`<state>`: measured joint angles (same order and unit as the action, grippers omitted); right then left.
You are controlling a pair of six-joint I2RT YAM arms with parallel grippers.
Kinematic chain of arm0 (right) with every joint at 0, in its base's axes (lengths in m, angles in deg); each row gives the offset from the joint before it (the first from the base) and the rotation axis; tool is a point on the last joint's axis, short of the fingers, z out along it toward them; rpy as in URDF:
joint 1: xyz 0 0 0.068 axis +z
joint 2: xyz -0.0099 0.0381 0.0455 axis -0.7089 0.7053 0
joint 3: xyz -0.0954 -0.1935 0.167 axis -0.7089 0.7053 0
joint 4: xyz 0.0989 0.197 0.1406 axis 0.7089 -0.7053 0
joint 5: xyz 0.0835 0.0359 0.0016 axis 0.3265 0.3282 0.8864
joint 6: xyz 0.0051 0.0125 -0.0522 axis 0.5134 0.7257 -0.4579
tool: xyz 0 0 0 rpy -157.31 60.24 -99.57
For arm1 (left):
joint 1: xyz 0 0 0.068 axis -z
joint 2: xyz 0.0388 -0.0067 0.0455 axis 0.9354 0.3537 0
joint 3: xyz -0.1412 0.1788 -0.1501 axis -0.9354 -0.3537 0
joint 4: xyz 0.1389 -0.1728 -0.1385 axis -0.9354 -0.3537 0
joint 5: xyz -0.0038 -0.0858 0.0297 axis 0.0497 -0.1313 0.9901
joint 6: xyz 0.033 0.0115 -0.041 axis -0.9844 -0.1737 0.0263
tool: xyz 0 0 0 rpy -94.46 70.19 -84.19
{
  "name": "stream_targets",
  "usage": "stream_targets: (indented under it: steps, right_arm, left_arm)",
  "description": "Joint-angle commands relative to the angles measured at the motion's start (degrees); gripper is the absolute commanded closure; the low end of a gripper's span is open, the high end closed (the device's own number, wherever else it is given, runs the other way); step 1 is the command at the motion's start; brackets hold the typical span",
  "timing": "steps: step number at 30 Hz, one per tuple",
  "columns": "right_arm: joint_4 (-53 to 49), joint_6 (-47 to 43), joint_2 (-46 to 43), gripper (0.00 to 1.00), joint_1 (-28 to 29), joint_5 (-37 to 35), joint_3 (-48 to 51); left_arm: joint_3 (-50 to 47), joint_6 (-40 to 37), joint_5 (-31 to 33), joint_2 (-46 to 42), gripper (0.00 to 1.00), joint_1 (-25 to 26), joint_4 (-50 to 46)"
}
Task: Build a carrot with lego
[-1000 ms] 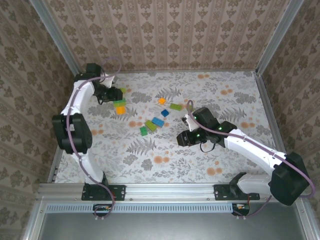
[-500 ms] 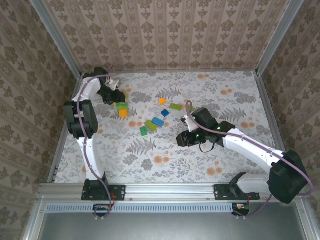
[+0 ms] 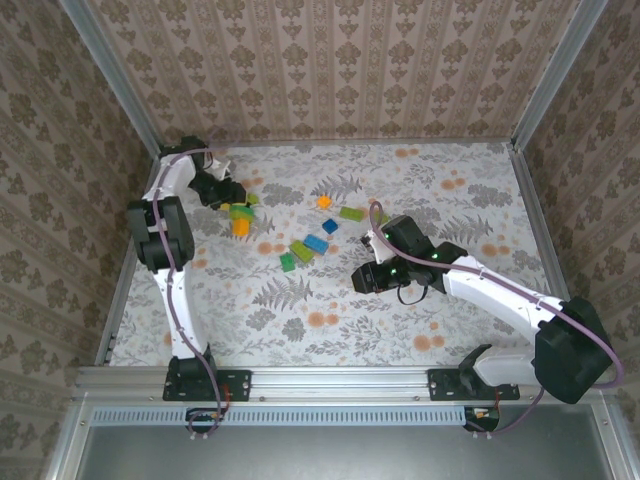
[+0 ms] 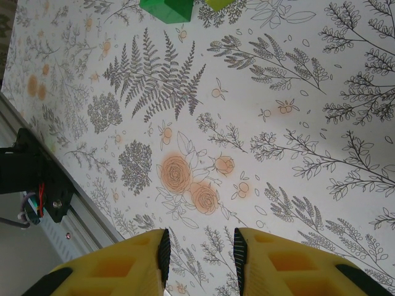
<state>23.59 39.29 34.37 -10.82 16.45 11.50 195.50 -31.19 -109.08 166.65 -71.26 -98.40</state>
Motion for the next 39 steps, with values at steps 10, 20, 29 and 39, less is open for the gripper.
stream_targets:
  steps: [10,20,29,39]
  right_arm:
    - [0.3,-1.1,0.9,0.64,0.1,0.7,0.5]
    - [-1.6,-1.6,0.6,0.45,0.4,-1.7,-0.9]
    - [-6.4,-2.2,4.7,0.43,6.9,-11.7,-7.4]
    - [-9.1,0.2,28.6,0.32,15.2,-19.1,-28.6]
  left_arm:
    - [1.4,-0.9,-2.0,0.3,0.43,-1.5,-1.0]
    - [-0.3,-0.1,-5.3,-0.6,0.33,-3.0,2.1]
    - [-11.7,5.5,2.1,-14.7,0.15,-5.1,11.8]
    - [-46.3,24.4,17.2,-55.6,0.0,-5.4,32.3]
